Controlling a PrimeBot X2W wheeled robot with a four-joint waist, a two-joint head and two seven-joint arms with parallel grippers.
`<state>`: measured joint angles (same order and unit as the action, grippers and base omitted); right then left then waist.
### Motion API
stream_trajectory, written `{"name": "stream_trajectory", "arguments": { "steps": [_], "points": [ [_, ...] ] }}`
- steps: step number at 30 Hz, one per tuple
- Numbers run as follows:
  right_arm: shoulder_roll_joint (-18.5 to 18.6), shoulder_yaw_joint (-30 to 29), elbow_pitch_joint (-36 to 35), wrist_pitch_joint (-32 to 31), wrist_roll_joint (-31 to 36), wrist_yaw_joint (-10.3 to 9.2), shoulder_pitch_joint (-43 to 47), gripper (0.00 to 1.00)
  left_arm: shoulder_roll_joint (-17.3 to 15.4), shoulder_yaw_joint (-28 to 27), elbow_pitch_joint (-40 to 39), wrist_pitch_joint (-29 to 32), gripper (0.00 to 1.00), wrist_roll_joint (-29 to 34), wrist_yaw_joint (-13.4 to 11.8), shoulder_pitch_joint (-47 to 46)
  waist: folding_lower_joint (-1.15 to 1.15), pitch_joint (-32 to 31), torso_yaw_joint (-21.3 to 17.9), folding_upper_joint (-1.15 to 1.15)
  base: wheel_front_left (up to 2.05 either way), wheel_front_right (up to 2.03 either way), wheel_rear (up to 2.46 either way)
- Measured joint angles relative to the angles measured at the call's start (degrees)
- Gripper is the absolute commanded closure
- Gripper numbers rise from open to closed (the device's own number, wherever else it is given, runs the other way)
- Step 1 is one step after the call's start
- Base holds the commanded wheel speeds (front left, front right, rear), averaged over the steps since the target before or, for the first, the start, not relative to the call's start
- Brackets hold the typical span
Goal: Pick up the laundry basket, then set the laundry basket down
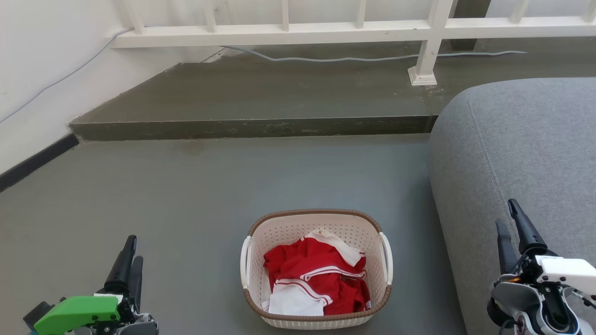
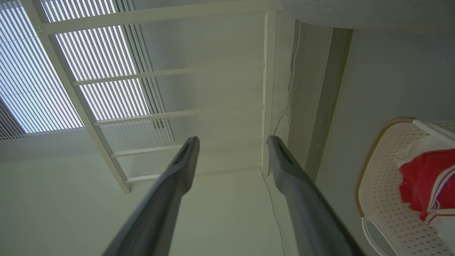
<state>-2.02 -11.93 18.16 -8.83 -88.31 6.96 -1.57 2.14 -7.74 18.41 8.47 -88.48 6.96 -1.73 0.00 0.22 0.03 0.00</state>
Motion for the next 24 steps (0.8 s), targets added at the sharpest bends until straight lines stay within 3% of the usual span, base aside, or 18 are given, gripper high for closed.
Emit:
{"name": "stream_trajectory", "arguments": {
  "steps": [9,24],
  "points": [
    [0.1,0.9,-2.0,1.3,0.1,0.00,0.0,0.00,-0.1,2.1,-1.3,-2.4,0.00,1.8,0.0,-0.1,0.00,0.0,0.0,0.00,0.00,0.00,0.00],
    [3.2,5.5,-5.9,4.4,7.2,0.00,-0.3,0.00,-2.2,6.2,-2.3,-6.1,0.00,12.4,0.0,-1.0,0.00,0.2,-0.1,0.00,0.00,0.00,0.00]
  ]
}}
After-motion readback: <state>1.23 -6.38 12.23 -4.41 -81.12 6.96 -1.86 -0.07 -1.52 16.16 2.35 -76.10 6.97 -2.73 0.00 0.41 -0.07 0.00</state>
